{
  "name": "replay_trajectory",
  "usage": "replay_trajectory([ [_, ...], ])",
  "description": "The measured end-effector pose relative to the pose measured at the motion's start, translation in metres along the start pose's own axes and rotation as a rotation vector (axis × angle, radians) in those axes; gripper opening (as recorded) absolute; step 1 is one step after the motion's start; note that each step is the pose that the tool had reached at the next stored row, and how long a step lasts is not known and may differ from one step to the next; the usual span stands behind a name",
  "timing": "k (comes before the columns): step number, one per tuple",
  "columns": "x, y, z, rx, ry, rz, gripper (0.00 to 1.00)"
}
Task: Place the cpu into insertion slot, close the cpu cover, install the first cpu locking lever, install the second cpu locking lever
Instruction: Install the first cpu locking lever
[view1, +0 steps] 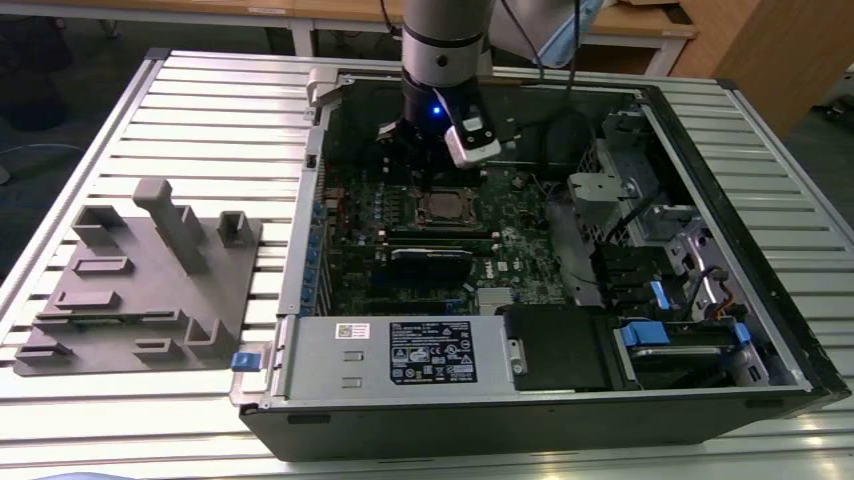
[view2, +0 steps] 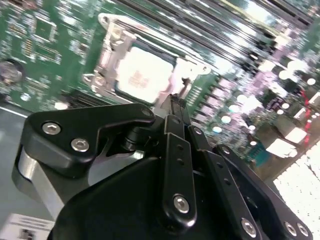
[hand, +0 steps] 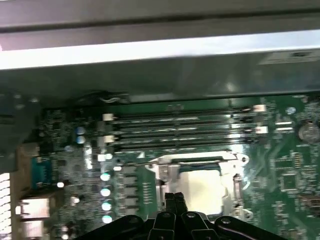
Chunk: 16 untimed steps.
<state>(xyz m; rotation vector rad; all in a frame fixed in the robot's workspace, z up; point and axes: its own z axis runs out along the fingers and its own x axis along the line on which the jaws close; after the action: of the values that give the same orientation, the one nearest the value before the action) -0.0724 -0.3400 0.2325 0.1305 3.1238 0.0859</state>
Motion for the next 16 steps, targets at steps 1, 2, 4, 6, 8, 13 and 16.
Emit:
replay_trajectory([
  [1, 0.0037, -0.0003, 0.0, -0.0001, -0.0015, 0.0, 0.11],
  [2, 0.0068, -0.0006, -0.0001, -0.0003, -0.0029, 0.0, 0.11],
  [4, 0.0127, -0.0011, -0.0001, -0.0005, -0.0055, 0.0, 0.11],
  [6, 0.0175, -0.0015, -0.0002, -0.0006, -0.0075, 0.0, 0.11],
  [8, 0.0217, -0.0018, -0.0002, -0.0008, -0.0093, 0.0, 0.11],
  [13, 0.0305, -0.0025, -0.0003, -0.0011, -0.0132, -0.001, 0.11],
  [16, 0.033, -0.0027, -0.0005, -0.0016, -0.0149, -0.001, 0.11],
])
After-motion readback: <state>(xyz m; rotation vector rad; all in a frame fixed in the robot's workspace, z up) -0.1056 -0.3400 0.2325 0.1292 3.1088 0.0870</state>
